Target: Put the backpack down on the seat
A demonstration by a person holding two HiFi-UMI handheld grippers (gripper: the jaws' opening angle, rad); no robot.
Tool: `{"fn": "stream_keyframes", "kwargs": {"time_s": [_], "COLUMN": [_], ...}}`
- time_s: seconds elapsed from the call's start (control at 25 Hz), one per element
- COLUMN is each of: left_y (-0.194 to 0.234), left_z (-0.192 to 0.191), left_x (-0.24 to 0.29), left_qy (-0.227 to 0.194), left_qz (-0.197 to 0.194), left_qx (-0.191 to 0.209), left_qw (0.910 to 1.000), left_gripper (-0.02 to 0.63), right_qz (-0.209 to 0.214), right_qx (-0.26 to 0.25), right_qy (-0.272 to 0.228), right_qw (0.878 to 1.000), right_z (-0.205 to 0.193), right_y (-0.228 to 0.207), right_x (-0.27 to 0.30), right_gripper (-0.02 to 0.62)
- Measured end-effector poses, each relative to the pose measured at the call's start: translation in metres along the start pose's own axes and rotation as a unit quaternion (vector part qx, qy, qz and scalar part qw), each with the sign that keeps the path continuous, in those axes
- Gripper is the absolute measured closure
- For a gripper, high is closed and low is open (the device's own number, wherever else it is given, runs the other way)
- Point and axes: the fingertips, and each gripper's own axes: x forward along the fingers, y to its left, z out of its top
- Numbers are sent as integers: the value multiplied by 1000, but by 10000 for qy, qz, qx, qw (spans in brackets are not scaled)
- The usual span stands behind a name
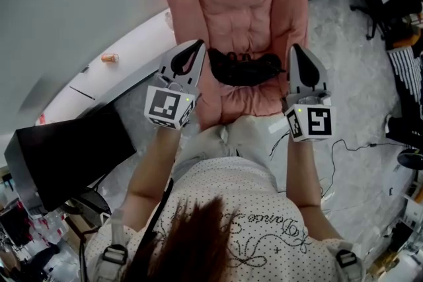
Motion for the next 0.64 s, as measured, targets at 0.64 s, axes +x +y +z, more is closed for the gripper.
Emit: {"fn": "stream_keyframes", "kwargs": {"time_s": [0.64], "left_y": [7], "left_z": [-9], "left_x": [6], "left_qy": [109], "left_qz": [-10], "left_qx": [-25], "left_qw": [9999], "left_gripper": [601], "right_qz": [-102], "right_qx": [114], "right_qy": [85], "right_qw": [9998], "right_z": [-8], "right_y": [-7], "right_x": [4], "right_gripper": [584]}}
